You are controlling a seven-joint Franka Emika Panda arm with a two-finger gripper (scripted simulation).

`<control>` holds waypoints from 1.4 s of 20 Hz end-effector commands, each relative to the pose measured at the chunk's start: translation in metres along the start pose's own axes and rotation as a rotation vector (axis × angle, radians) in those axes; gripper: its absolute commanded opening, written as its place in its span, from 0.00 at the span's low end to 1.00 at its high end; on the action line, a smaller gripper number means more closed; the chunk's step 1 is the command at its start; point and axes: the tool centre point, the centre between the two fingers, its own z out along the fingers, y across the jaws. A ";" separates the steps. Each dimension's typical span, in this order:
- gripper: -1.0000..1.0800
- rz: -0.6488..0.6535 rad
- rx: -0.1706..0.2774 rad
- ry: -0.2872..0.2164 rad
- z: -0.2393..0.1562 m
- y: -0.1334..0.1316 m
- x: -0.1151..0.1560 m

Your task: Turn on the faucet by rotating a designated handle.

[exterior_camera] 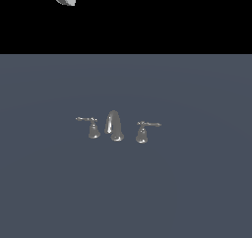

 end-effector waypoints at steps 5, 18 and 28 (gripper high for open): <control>0.00 0.216 0.014 -0.041 0.050 -0.026 0.033; 0.00 0.661 -0.020 -0.018 0.159 -0.053 0.093; 0.00 0.980 -0.046 0.113 0.235 -0.054 0.136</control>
